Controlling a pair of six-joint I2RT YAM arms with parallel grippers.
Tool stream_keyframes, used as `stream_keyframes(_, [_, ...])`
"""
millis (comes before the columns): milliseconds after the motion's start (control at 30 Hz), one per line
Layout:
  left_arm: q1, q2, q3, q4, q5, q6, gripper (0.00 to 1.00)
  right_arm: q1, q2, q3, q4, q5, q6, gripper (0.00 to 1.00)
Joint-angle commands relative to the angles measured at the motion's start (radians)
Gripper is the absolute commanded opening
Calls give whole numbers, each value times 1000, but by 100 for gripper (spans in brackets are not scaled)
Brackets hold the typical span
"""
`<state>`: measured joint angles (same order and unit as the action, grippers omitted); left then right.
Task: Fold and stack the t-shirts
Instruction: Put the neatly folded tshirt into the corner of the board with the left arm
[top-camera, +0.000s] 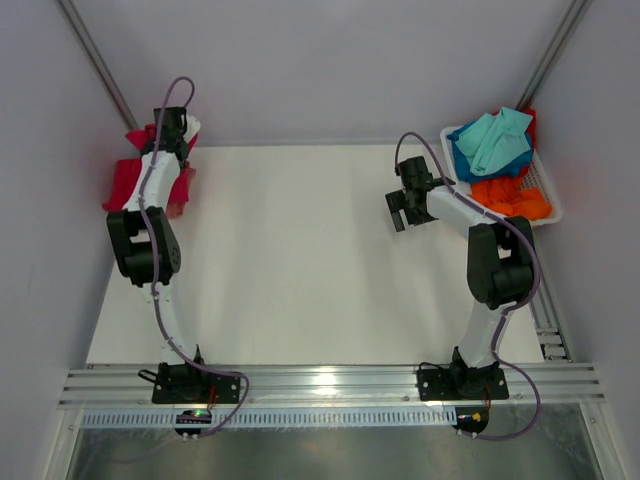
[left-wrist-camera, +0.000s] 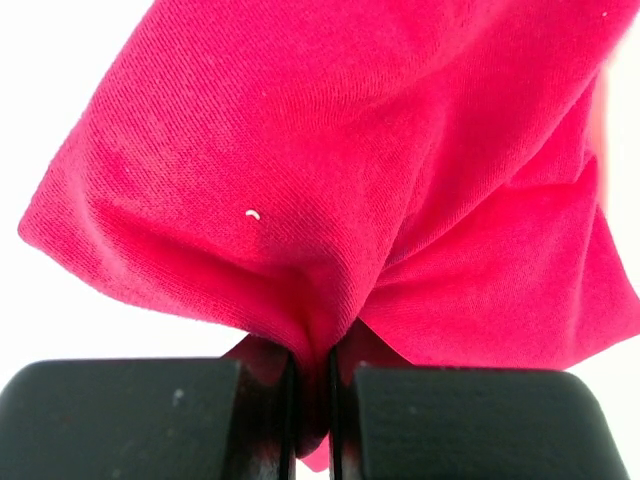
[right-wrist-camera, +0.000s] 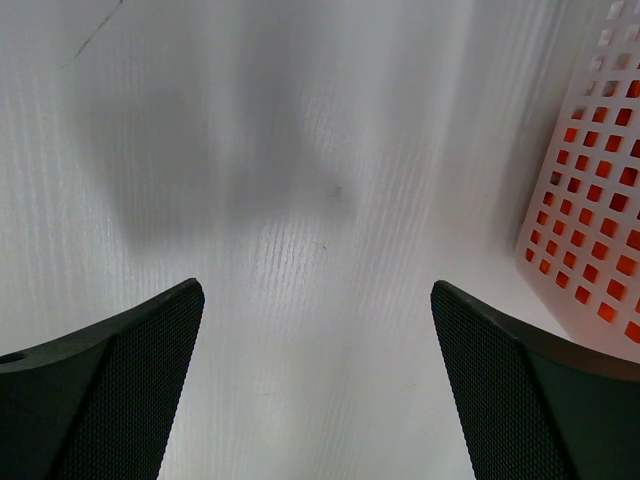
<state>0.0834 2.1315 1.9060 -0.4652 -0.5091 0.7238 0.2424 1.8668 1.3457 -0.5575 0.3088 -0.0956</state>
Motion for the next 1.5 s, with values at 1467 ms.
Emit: stream_keyframes(1467, [110,-102,228,-99,127,-58,0,3,3,13,-4,9,13,99])
